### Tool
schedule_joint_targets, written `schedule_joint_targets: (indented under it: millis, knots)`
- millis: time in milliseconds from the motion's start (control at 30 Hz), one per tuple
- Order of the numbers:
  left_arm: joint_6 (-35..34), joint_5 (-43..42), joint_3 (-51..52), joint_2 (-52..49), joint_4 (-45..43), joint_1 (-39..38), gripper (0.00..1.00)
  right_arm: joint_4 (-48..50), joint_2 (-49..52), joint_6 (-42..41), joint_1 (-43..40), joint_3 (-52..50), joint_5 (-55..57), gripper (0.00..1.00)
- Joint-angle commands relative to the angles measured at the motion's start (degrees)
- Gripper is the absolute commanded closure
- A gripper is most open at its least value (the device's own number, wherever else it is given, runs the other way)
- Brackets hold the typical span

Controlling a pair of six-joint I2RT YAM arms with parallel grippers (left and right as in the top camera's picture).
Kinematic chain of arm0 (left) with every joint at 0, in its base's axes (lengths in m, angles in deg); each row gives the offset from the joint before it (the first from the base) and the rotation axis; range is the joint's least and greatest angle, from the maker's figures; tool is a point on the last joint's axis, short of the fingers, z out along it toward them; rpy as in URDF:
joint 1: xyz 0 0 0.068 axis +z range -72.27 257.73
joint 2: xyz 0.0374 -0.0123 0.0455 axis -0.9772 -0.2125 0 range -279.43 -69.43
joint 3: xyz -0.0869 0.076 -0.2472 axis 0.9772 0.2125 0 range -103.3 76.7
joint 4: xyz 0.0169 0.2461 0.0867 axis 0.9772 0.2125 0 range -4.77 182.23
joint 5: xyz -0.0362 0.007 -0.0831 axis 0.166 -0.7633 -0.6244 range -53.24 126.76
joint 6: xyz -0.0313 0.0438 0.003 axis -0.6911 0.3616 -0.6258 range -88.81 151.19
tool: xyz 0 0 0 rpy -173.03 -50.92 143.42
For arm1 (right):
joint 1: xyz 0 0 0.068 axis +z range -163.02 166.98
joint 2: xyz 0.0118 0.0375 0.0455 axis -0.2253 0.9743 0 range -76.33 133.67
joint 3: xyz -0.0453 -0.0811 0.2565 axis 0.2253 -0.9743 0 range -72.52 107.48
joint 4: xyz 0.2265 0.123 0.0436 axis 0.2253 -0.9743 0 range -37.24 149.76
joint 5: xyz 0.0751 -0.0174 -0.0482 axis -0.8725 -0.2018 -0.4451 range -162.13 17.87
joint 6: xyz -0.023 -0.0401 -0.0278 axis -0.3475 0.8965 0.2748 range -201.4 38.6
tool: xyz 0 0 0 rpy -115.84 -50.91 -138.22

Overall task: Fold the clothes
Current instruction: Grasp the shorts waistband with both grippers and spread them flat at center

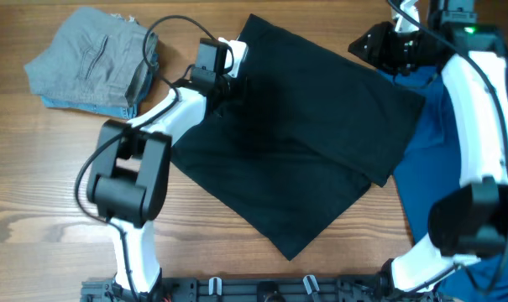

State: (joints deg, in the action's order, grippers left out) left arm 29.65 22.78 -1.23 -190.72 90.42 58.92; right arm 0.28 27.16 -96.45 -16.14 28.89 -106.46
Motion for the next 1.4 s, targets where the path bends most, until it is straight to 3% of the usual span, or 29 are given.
schedule_joint_targets:
  millis: [0, 33, 100, 167, 333, 400, 467, 533, 600, 700, 833, 867, 900, 933, 1000, 1133, 1200, 1233, 1267, 1367]
  knots:
    - [1.14, 0.74, -0.09, -7.1, -3.8, 0.61, 0.72, -7.52, 0.02, 3.37, 0.96, -0.26, 5.46, 0.6]
    - [1.09, 3.34, -0.09, -8.94, -3.67, 1.55, 0.81, -10.14, 0.15, 3.48, 1.05, -0.74, 8.13, 0.61]
    - [0.63, 9.88, -0.09, -11.28, -2.29, 3.82, 0.89, -12.17, 0.15, 3.5, 1.07, -1.84, 10.75, 0.61]
    - [-6.69, 18.4, -0.09, -13.0, -0.09, 8.35, 0.93, -12.28, 0.15, 3.43, 1.07, -3.39, 12.46, 0.61]
    - [-9.42, 12.31, -0.09, -9.44, 1.88, 19.19, 0.96, -7.87, 0.17, -0.59, 1.07, -11.76, 17.0, 0.59]
    - [-9.42, 7.61, -0.09, -5.55, 1.68, 19.65, 0.96, -3.98, 0.17, -3.45, 1.07, -18.05, 18.53, 0.5]
    - [-9.46, 5.86, -0.09, -1.81, 1.53, 18.75, 0.9, 1.44, 0.17, -2.54, 1.07, -24.26, 17.05, 0.51]
    - [-9.46, 4.79, -0.09, 1.73, 2.51, 17.86, 0.77, 7.06, 0.17, 2.36, 1.09, -28.94, 10.78, 0.51]
    - [-9.44, 4.79, -0.09, 5.99, 4.44, 17.03, 0.58, 15.45, 0.17, 4.59, 1.64, -35.58, 7.28, 0.32]
    - [-9.44, 4.79, -0.09, 11.8, 7.52, 17.05, 0.43, 26.86, 0.17, 4.55, 4.04, -42.56, 7.23, 0.28]
    - [-9.4, 4.83, -0.09, 19.93, 13.44, 17.05, 0.34, 41.05, 0.2, 2.12, 7.82, -49.42, 7.5, 0.37]
    - [-9.4, 4.81, -0.09, 21.22, 14.86, 17.05, 0.32, 43.67, 0.2, 1.22, 8.44, -50.27, 8.46, 0.48]
    - [-9.18, 4.87, -0.09, 22.43, 16.79, 17.09, 0.31, 44.11, 0.2, 0.35, 8.52, -50.4, 11.61, 0.78]
    - [-9.18, 5.2, -0.09, 23.12, 18.45, 17.11, 0.3, 43.5, 0.11, -1.38, 8.22, -50.36, 15.93, 0.96]
    - [-9.18, 8.22, -0.09, 24.04, 23.63, 17.44, 0.27, 39.78, -0.24, -3.32, 5.38, -49.11, 23.98, 0.96]
    - [-9.16, 15.5, -0.09, 24.04, 38.32, 19.21, 0.09, 39.39, -0.26, -0.52, -3.26, -44.72, 24.04, 0.96]
    - [-8.96, 15.78, -0.09, 24.04, 43.19, 20.63, 0.04, 40.68, -0.26, 0.72, -5.79, -42.53, 23.93, 0.76]
    - [-8.96, 15.63, -0.09, 24.02, 44.68, 20.98, 0.02, 40.28, -0.35, 1.36, -6.29, -41.57, 22.43, 0.57]
    - [-7.63, 14.73, -0.07, 24.02, 47.08, 21.07, 0.01, 37.64, -1.2, 5.29, -6.84, -39.23, 15.76, 0.46]
    - [-5.01, 12.11, 0.81, 24.0, 52.19, 21.07, 0.08, 26.69, -5.49, 6.05, -6.82, -35.58, 10.47, 0.4]
